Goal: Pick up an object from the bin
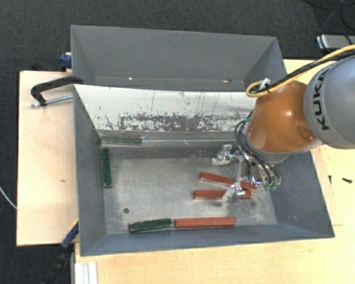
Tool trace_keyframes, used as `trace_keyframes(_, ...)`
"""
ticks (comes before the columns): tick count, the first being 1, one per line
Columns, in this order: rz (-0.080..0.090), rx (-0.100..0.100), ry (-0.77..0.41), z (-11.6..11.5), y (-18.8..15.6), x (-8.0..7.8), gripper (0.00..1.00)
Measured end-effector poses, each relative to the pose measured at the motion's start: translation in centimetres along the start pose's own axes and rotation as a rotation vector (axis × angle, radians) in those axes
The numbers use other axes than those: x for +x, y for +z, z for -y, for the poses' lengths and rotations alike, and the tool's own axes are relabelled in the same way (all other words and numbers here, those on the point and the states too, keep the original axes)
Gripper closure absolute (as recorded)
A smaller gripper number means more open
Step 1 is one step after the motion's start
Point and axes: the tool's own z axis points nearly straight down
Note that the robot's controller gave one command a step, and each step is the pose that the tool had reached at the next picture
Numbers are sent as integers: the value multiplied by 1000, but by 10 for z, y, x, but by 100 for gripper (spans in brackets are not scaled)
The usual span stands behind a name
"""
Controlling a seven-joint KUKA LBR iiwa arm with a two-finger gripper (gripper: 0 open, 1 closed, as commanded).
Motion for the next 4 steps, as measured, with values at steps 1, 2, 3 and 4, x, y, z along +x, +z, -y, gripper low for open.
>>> trace_keyframes(1,-7,2,308,-2,17,5,100)
trace_keyframes(2,-7,2,308,-2,17,5,100)
trace_keyframes(3,-8,2,308,-2,16,6,100)
trace_keyframes(4,-9,0,307,-3,6,7,100)
